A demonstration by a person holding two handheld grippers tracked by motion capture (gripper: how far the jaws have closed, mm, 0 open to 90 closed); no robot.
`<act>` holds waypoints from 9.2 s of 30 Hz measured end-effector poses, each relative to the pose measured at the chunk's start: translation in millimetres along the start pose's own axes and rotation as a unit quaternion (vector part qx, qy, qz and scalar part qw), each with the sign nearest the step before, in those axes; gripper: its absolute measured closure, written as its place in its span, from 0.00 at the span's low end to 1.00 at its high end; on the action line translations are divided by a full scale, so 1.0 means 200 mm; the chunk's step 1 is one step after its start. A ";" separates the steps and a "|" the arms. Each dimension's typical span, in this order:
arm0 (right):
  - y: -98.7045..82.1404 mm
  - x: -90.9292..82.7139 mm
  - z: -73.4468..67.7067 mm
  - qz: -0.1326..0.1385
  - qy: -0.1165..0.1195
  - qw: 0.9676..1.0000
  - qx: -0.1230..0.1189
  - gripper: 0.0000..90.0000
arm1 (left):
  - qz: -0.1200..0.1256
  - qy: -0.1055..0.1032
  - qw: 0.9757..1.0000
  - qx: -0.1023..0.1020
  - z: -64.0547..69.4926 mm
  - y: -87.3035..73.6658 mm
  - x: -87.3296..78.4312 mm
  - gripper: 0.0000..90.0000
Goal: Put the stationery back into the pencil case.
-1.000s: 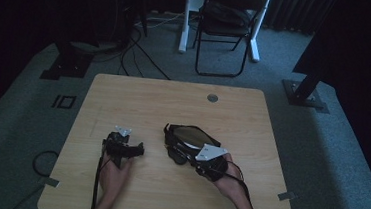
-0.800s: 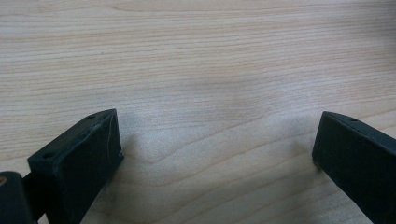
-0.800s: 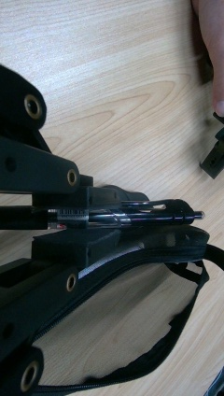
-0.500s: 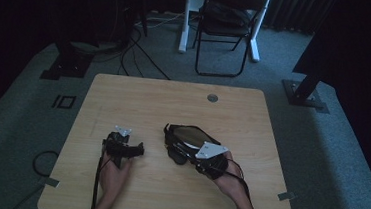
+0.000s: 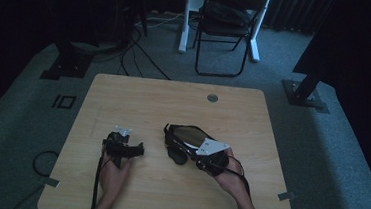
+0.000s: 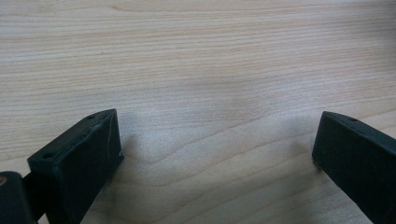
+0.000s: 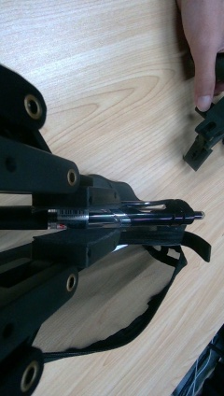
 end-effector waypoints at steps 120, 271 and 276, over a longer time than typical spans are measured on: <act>0.07 0.16 0.29 -0.011 -0.019 1.000 0.013 0.89 | -0.001 0.000 1.000 0.001 0.00 0.00 0.00 0.02; -0.08 0.54 -0.09 -0.085 0.050 0.993 0.059 0.46 | 0.000 0.000 1.000 0.000 0.00 0.00 0.00 0.02; -0.08 0.54 -0.09 -0.086 0.049 0.993 0.060 0.46 | 0.000 0.000 1.000 0.000 0.00 0.00 0.00 0.02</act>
Point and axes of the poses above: each handheld gripper's, and its own axes: x roughly forward along the jaws, y roughly out of its top, z roughly to its right, the point moved 4 cm from there along x, roughly forward along the jaws, and after that the axes turned 2 degrees about x, right-handed, at the moved point
